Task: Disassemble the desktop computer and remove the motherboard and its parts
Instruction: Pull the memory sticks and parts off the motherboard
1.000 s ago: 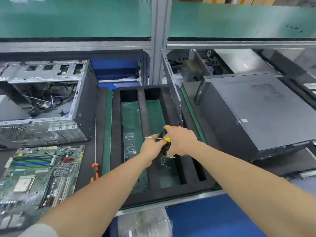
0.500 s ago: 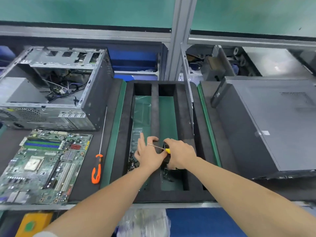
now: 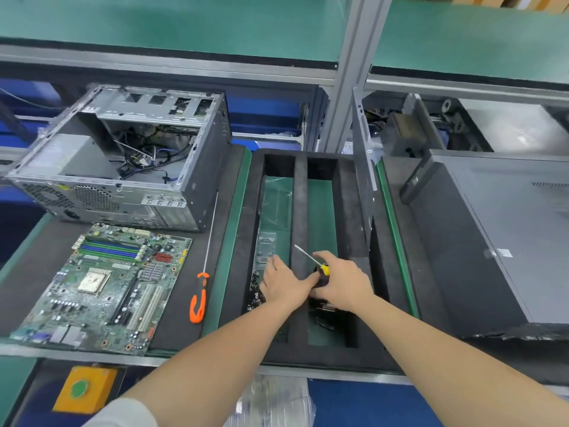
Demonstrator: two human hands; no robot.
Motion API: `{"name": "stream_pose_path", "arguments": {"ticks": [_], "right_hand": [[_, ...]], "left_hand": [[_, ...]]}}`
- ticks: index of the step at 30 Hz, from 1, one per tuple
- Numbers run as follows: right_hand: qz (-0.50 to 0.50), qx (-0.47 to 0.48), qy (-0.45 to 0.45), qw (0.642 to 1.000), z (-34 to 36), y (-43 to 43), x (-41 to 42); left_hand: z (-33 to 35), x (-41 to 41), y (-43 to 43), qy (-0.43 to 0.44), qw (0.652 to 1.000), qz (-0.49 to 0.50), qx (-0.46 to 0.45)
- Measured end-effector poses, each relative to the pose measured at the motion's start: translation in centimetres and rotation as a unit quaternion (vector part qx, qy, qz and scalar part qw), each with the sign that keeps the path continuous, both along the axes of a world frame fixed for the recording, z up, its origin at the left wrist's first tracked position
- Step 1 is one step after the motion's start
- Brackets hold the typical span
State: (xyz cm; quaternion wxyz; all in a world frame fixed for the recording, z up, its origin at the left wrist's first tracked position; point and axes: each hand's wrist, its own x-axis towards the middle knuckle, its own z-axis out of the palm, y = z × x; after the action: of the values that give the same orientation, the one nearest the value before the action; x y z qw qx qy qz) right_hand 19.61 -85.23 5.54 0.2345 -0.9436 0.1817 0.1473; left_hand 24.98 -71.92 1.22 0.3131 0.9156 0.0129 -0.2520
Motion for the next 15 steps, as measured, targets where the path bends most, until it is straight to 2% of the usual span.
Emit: {"name": "stream_pose_path", "arguments": {"ticks": [2, 5, 8, 10, 12, 13, 15], "right_hand": [[-0.090, 0.104, -0.061, 0.989, 0.8, 0.8, 0.2], [-0.164, 0.229, -0.104, 0.954, 2.6, 4.0, 1.9], [-0.209, 0.353, -0.088, 0.908, 3.8, 9.1, 4.6], [-0.209, 0.399, -0.070, 0.890, 4.0, 13.0, 6.3], [-0.210, 0.401, -0.063, 0.890, 3.9, 16.8, 7.7], [-0.199, 0.373, -0.063, 0.904, 3.8, 18.6, 8.2], [-0.146, 0.258, -0.054, 0.954, 3.8, 21.6, 8.8]], "left_hand": [[1.0, 0.5, 0.9, -0.040, 0.996, 0.008, -0.078], [3.7, 1.4, 3.3, -0.100, 0.983, 0.015, -0.153], [6.4, 3.1, 6.9, -0.150, 0.971, 0.030, -0.181], [7.7, 4.5, 10.2, -0.172, 0.968, 0.037, -0.177], [8.3, 5.9, 14.3, -0.183, 0.970, 0.036, -0.153], [8.4, 6.6, 16.5, -0.189, 0.972, 0.033, -0.135], [8.2, 7.9, 21.1, -0.196, 0.975, 0.029, -0.096]]}}
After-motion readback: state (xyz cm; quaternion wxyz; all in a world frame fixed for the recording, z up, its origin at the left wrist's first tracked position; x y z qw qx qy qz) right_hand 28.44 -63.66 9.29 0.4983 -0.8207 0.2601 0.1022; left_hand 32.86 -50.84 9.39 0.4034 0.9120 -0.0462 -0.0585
